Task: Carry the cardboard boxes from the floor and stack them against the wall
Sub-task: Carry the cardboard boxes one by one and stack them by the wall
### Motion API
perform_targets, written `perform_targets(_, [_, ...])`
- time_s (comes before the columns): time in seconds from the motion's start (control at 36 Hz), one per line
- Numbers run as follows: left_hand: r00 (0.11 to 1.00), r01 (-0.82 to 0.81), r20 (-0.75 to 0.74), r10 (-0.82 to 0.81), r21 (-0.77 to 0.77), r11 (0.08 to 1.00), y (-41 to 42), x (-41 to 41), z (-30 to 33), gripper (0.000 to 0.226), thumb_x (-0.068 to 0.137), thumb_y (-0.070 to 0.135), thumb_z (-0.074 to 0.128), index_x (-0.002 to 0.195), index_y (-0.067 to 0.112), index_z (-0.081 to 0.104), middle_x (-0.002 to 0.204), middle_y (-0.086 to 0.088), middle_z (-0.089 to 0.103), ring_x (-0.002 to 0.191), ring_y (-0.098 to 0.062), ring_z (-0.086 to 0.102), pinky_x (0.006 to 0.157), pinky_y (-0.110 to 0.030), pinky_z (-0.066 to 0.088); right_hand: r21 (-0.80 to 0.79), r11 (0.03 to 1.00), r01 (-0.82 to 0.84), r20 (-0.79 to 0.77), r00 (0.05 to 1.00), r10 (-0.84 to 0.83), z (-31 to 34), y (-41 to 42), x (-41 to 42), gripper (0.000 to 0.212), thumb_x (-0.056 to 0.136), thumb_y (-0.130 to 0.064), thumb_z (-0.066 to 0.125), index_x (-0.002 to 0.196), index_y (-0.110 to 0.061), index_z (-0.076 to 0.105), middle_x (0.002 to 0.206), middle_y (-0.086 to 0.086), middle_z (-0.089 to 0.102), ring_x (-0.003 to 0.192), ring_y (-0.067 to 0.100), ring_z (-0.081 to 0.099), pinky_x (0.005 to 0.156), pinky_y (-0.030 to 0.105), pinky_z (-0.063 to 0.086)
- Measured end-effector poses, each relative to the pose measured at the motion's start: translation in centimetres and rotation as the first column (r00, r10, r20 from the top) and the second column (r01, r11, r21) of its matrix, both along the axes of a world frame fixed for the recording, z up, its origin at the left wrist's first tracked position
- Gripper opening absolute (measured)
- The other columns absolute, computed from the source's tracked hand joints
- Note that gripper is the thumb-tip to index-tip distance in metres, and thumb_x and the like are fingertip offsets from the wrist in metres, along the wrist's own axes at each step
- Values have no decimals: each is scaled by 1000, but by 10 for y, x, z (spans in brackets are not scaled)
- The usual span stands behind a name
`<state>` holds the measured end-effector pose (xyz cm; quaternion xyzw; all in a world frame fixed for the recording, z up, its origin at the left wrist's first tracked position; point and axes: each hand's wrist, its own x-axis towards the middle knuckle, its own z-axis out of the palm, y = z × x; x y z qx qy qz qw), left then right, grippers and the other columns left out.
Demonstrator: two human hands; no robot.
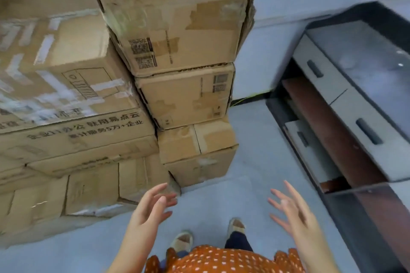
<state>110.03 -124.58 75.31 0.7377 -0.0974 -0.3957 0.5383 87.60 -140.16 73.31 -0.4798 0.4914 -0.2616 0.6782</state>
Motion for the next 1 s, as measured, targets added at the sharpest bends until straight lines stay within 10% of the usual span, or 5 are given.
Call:
perform_targets(0.44, [650, 745, 144, -746, 70, 663, 24, 46, 13, 45, 83, 61, 53, 119, 34, 56, 107, 13, 69, 100, -2, 64, 93, -31, 46, 13, 673, 740, -71, 672, -737, 11, 226, 1, 77, 48, -80, 69, 110, -34, 59, 110, -4, 71, 102, 7, 66, 81, 20, 55])
perform_targets(0.56, [507, 852, 147, -849, 63, 520, 35, 11, 12, 29, 94, 24, 46, 122, 26, 55, 106, 1, 70, 98, -4, 64, 98, -36, 46, -18, 548, 836, -104, 544, -833, 12, 282, -13, 93, 37, -87, 67, 114, -36, 58, 108, -14, 70, 105, 2, 64, 84, 22, 54])
perform_targets(0.75, [304, 953, 125, -944, -56, 299, 82, -74, 21, 38, 85, 52, 53, 115, 29, 57, 103, 10, 71, 97, -6, 66, 94, -35, 48, -154, 362, 919, -182, 334, -925, 17, 387, -54, 30, 91, -22, 55, 117, -37, 57, 109, -20, 68, 108, 4, 63, 97, 40, 49])
perform_targets(0.83, [200, 978, 119, -973, -81, 192, 117, -119, 19, 57, 72, 70, 58, 114, 31, 58, 103, 12, 71, 97, -6, 66, 90, -32, 48, -165, 275, 947, -215, 238, -947, 18, 448, -78, 30, 88, -35, 57, 117, -40, 57, 109, -22, 67, 104, -2, 62, 101, 46, 46])
perform_targets(1.0, [-16, 994, 113, -993, -108, -28, 211, -220, 1, 29, 95, 3, 43, 111, 21, 58, 96, 0, 72, 89, -10, 68, 81, -19, 52, -166, 14, 986, -193, -18, -981, 23, 585, -136, 49, 70, -62, 63, 113, -40, 60, 109, -15, 69, 107, 6, 64, 91, 35, 53])
